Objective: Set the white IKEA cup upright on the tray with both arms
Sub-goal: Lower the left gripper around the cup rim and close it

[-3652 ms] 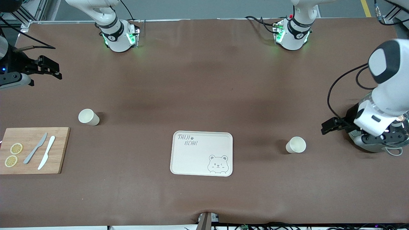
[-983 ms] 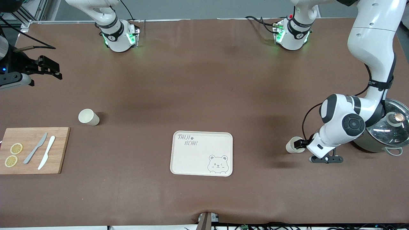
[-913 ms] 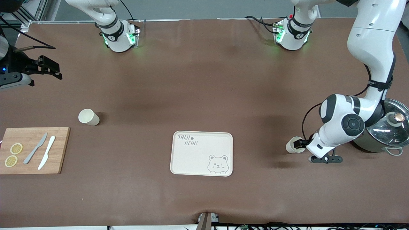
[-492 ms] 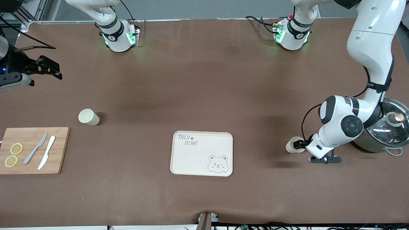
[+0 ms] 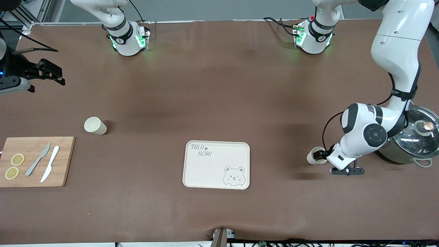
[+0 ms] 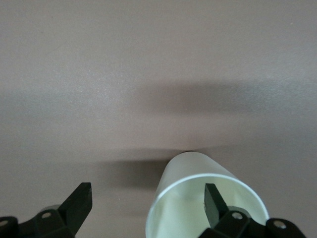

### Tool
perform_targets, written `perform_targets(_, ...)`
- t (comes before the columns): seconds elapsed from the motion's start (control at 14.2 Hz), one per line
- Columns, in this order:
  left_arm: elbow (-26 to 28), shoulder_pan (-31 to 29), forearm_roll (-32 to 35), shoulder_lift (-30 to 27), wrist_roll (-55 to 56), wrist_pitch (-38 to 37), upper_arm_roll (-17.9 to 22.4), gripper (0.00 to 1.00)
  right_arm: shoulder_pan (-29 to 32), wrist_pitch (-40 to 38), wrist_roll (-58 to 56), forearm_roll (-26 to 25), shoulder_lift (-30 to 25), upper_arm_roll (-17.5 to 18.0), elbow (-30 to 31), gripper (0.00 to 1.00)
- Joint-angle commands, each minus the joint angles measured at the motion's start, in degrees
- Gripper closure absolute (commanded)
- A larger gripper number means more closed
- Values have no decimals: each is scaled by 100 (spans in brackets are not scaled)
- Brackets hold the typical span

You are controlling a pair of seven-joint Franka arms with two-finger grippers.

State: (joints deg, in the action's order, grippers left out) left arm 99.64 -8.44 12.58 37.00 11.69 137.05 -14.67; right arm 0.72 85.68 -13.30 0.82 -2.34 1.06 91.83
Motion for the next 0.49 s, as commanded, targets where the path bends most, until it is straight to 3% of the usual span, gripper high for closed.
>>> perform_targets(0.0, 99, -140, 201, -27, 132, 147, -36, 0, 34, -51, 82, 50, 32, 17, -78, 0)
perform_targets(0.21, 99, -140, 201, -62, 123, 147, -36, 4, 7, -42, 65, 41, 32, 17, -87, 0)
perform_targets(0.42, 99, -114, 193, -79, 167, 120, -45, 29, -10, -42, 65, 32, 32, 17, -87, 0)
